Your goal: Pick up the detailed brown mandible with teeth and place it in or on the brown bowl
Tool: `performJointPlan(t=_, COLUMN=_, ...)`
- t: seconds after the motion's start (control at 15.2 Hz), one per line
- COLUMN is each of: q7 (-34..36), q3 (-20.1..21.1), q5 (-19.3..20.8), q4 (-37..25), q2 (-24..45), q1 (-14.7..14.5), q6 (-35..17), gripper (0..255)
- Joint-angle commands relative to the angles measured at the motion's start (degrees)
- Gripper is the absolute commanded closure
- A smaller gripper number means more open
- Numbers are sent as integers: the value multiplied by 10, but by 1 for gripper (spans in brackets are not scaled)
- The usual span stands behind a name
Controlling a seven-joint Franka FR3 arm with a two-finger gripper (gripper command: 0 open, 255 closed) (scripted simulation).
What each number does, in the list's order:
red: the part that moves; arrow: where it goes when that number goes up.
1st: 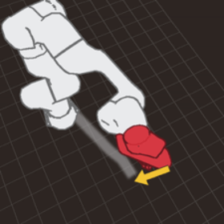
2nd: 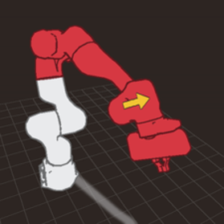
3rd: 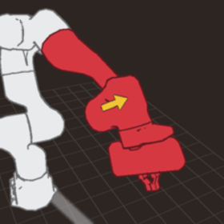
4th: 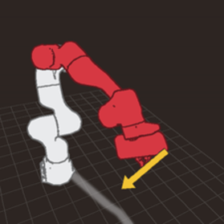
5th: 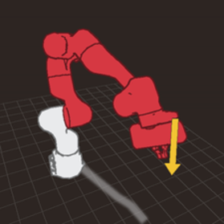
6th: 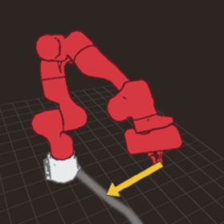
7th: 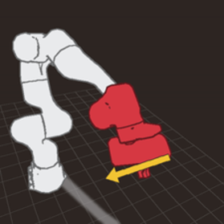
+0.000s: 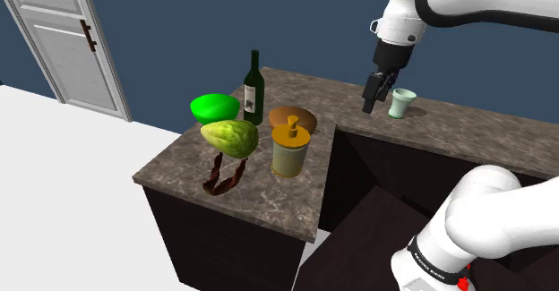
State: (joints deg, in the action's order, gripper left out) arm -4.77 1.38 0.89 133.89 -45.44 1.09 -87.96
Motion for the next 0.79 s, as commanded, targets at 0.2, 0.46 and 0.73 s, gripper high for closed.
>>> performJointPlan(t=0.2, q7=35, q3=20, q5=-27, q4=11, q2=34, q1=-5, q6=-42, gripper=0)
performJointPlan(t=0.46, q7=79, q3=46, q5=-61, q4=15, q2=88, q1=-12, q6=-100, gripper=0)
performJointPlan(t=0.73, q7=120, q3=71, q5=-89, q4=7, q2=151, q1=-19, q6=-157, gripper=0)
